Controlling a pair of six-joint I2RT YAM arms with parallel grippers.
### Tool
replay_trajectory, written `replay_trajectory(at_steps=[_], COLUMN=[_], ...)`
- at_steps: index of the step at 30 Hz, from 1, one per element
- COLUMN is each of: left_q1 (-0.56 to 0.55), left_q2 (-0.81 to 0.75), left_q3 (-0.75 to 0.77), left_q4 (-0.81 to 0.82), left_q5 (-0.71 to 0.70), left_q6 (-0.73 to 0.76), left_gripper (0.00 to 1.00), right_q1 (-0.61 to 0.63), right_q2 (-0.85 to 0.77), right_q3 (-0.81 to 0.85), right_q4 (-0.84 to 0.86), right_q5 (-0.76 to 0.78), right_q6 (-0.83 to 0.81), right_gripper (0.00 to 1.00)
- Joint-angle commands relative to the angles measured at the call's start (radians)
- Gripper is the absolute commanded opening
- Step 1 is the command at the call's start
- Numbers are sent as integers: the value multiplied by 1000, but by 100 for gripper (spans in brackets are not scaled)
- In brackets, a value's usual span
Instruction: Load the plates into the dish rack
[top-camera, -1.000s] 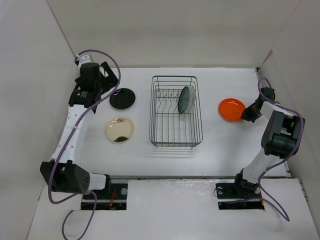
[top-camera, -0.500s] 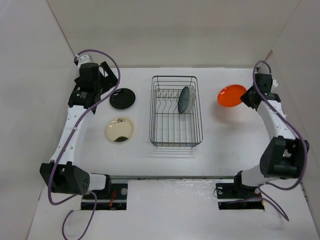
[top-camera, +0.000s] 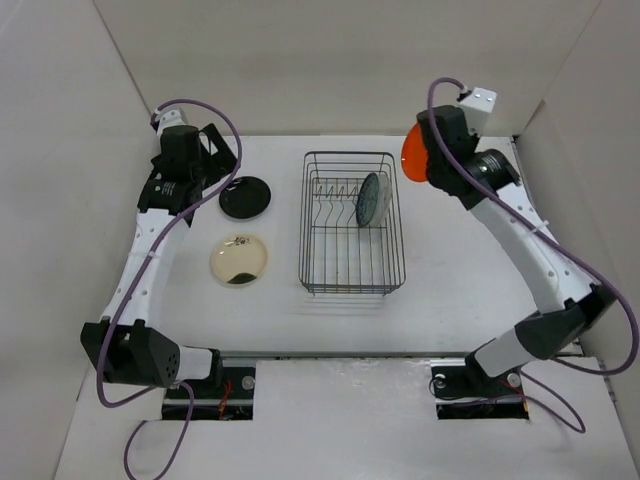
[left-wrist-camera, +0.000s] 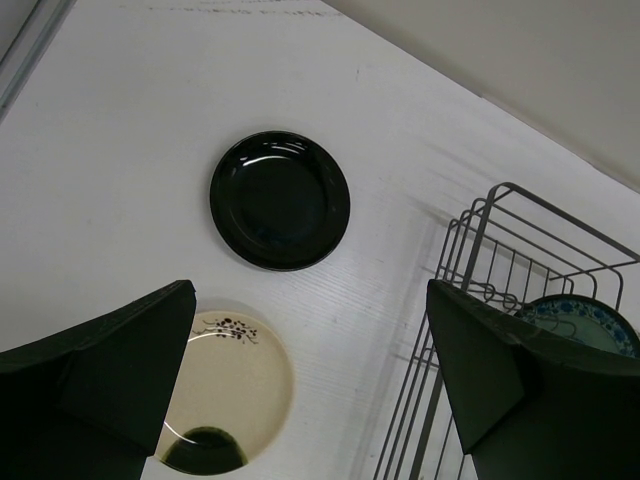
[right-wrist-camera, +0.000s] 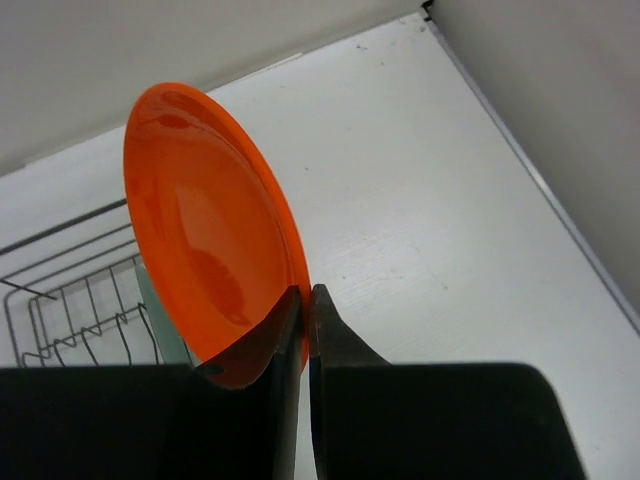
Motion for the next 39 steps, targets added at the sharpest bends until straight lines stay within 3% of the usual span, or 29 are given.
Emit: replay_trajectory(at_steps=[1, 7, 22, 39], left_q1=[5, 23, 23, 23], left_q2=[-4, -4, -22, -41], left_q3=[16, 16, 16, 16], left_q4=[22, 22, 22, 22], left_q5=[-11, -11, 7, 18], left_q6=[10, 10, -9, -9], left_gripper=[100, 100, 100, 100], right_q1=[113, 266, 321, 321], right_q2=[97, 265, 566, 680], right_q3=[158, 338, 591, 584], right_q4=[-194, -343, -365, -278], right_q5=[284, 381, 352, 342], right_q6=[-24, -1, -13, -23], right_gripper=[0, 0, 0, 0])
